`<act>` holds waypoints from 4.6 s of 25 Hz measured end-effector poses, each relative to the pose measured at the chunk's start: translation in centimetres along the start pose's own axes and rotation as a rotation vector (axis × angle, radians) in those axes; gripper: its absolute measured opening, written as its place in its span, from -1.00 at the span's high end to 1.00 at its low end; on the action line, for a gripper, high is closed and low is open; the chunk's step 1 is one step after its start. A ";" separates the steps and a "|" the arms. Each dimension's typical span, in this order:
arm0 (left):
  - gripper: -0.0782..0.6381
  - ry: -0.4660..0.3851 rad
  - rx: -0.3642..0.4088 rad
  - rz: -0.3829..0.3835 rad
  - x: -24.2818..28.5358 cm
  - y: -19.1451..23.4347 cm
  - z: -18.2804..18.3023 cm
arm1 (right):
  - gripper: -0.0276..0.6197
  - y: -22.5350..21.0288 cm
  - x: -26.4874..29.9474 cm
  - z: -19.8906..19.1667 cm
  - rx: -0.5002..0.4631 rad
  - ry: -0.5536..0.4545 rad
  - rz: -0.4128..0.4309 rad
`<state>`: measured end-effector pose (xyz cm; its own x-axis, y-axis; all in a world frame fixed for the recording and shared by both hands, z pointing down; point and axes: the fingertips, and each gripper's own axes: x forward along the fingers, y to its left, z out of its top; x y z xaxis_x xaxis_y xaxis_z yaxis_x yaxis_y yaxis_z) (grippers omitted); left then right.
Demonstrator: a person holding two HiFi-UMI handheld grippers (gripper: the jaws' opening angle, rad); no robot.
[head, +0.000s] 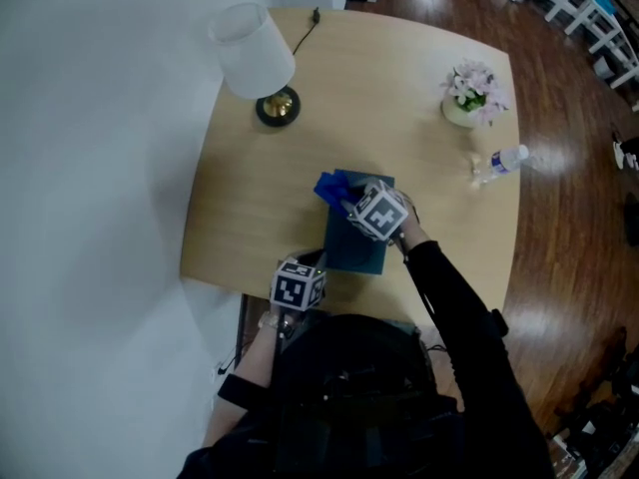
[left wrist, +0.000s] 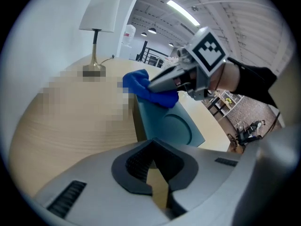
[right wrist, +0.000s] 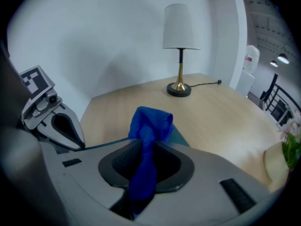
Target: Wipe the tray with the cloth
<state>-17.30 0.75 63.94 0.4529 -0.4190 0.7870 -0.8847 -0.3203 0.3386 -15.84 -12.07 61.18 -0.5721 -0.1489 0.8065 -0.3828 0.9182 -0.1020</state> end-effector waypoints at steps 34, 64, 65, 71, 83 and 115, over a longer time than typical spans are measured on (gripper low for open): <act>0.76 0.092 0.167 -0.046 0.5 -0.3 -0.1 | 0.66 -0.1 -7.6 -3.5 0.183 -0.061 -0.074; 0.76 0.104 0.183 -0.031 0.6 0.2 -0.3 | 0.66 12.2 -4.7 -8.7 0.151 0.051 0.103; 0.76 0.102 0.187 -0.031 0.6 0.3 -0.3 | 0.66 12.5 -4.8 -8.8 0.165 0.043 0.109; 0.76 0.089 0.187 -0.073 0.6 -0.8 0.2 | 0.66 9.0 -6.6 -8.2 0.221 -0.021 0.033; 0.76 0.107 0.185 -0.051 0.8 -0.3 -0.2 | 0.66 -6.4 -5.5 -4.5 0.165 0.053 -0.165; 0.76 0.118 0.205 -0.019 0.5 0.2 -0.3 | 0.66 0.0 -11.1 -10.8 0.458 -0.218 -0.152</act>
<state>-17.23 0.69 64.54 0.4424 -0.3131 0.8404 -0.8298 -0.4983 0.2512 -1.68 -6.46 58.52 -0.6040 -0.3857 0.6974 -0.7231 0.6331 -0.2761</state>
